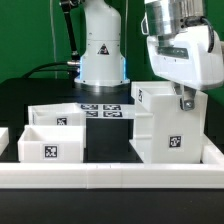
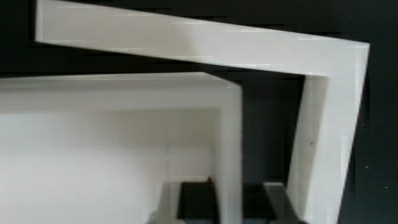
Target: Assemble drawer
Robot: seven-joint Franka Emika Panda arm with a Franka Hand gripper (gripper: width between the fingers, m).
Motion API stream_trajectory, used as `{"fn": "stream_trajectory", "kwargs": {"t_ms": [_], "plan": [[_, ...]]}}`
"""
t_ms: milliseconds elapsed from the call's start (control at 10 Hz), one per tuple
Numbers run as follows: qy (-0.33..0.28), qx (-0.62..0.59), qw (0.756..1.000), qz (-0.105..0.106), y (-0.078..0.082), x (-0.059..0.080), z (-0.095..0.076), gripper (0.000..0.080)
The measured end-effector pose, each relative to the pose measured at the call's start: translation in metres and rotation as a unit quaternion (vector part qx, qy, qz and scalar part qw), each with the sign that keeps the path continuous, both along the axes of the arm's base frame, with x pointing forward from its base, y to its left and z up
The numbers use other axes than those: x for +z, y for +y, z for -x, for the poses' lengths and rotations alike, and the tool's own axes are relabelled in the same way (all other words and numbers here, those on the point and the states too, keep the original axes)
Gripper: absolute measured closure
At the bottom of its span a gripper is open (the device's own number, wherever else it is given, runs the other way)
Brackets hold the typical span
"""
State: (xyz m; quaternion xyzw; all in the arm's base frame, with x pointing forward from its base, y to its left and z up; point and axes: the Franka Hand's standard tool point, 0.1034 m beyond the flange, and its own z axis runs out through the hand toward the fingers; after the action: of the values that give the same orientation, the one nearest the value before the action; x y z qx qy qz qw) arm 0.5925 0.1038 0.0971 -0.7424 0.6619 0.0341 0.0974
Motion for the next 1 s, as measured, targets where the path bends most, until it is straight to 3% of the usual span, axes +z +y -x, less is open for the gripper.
{"fn": "stream_trajectory", "kwargs": {"t_ms": [700, 1000], "plan": [[-0.01, 0.003, 1.0, -0.006, 0.005, 0.004, -0.045, 0.076], [-0.009, 0.002, 1.0, -0.007, 0.005, 0.003, -0.049, 0.076]]}}
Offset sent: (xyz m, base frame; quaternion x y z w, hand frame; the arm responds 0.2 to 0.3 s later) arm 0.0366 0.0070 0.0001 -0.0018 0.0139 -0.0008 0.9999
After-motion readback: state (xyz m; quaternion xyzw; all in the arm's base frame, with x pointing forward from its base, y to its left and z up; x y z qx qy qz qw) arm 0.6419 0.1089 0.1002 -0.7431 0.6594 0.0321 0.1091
